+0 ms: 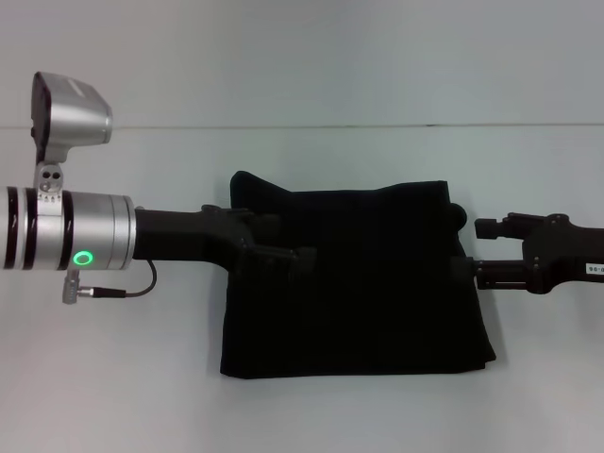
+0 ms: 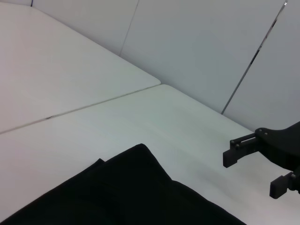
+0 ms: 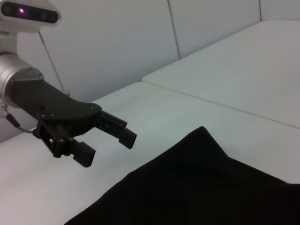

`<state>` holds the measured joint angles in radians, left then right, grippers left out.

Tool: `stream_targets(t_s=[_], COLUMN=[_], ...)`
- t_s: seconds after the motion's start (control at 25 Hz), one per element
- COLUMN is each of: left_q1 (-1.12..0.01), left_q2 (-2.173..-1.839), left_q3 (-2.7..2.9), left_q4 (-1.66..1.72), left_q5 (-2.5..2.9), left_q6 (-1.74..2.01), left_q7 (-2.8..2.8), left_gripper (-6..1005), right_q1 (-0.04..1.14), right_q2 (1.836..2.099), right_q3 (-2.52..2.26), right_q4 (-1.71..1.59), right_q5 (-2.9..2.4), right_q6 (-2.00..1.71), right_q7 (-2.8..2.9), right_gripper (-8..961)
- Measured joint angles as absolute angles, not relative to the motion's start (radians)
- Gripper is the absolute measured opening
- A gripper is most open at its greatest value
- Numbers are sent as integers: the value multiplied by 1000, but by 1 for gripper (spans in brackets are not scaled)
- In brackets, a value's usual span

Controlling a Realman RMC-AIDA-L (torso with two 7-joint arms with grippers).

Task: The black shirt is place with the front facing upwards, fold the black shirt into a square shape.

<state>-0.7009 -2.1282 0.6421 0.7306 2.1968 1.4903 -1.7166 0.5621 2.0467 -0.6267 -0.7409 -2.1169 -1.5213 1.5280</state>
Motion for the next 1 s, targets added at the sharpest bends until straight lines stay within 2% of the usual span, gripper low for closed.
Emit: stream_targets(t_s=[0.4,0.64,1.0], left_q1=[-696,-703,-698], left_q2=[-2147,-2141,-2135], left_q3=[644,644,644], left_q4=[724,699,695], left_q5=[2197,2200,2200], left_q6=[1437,1417,1416], left_q7=[-1687,-1702,-1707], left_gripper=[937,937,936], right_q1=[569,569,566], right_q2=[2055,2055,2039], right_q3=[-631,-634,-670], right_q4=[-741,-741,-741], right_q5=[-2117,-2117,-2117], right_q6=[-1499,-1509,-1559], right_q7=[1530,1532,1549], right_gripper=[868,868,868])
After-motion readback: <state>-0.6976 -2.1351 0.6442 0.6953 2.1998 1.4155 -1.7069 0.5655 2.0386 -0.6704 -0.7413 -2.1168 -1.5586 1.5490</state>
